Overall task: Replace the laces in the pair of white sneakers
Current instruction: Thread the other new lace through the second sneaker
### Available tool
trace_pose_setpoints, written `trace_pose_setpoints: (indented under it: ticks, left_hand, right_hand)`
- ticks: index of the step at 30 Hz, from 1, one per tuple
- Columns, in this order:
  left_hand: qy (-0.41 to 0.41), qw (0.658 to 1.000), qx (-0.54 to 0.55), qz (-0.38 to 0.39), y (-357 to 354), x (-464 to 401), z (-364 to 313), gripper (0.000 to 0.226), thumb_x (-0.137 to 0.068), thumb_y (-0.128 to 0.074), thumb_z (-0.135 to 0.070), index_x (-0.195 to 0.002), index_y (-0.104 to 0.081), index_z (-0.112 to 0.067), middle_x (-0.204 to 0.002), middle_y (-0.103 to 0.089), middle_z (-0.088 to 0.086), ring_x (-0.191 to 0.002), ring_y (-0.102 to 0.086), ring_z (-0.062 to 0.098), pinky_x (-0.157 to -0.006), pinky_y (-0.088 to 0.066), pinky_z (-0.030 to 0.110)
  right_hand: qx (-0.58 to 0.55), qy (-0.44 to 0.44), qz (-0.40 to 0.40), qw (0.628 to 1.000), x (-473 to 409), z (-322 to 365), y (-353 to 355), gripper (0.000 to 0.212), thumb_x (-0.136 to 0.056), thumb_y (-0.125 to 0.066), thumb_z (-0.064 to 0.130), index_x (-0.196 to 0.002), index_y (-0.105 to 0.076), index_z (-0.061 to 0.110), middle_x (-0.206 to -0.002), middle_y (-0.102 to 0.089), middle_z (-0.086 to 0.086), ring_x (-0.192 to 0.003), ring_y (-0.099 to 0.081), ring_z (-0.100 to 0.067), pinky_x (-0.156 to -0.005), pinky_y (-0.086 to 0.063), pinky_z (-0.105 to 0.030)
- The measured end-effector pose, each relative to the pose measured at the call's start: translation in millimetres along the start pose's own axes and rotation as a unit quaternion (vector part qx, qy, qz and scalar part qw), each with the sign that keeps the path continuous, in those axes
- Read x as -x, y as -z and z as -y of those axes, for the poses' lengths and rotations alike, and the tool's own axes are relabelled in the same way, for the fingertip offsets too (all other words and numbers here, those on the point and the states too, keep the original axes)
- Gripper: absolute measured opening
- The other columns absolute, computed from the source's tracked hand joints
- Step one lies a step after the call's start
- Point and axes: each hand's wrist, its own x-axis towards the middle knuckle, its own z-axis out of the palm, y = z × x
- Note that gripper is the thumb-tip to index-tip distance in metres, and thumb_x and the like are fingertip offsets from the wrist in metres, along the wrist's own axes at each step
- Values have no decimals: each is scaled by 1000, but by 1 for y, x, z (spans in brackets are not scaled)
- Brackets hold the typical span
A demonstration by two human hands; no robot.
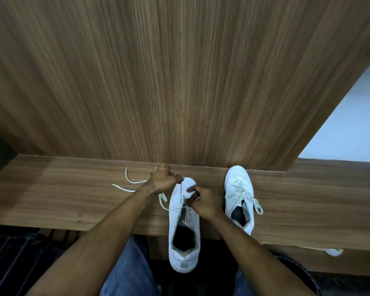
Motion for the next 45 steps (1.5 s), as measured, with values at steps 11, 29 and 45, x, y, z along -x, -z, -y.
trace_pose_setpoints:
  ticks: [11,29,45]
  left_hand:
    - [-32,981,193,-11,31,1,-12,22,-90,-66,-24,-76,-63,-7,-72,-62,0,-71,-57,4,-77,-41,17]
    - [-50,991,125,3,14,2,47,30,-88,-69,-22,-75,-64,4,-60,-44,3,-57,-36,12,-53,-29,25]
    - [-69,983,167,19,-11,8,31,21,-88,-68,-14,-77,-67,4,-61,-56,-2,-51,-39,-2,-52,-33,14]
  right_hand:
    - [-342,-152,-102,922,-7,6,31,10,-93,-54,7,-86,-61,7,-65,-64,-10,-43,-51,-13,-43,-40,-21]
    - [-364,-145,-181,902,-14,-11,65,11,-94,-59,14,-87,-64,6,-66,-66,-11,-48,-63,-15,-51,-56,-27]
    - [-22,4,-88,996,-8,2,19,26,-78,-55,18,-58,-63,33,-69,-72,3,-69,-70,-18,-75,-57,-42]
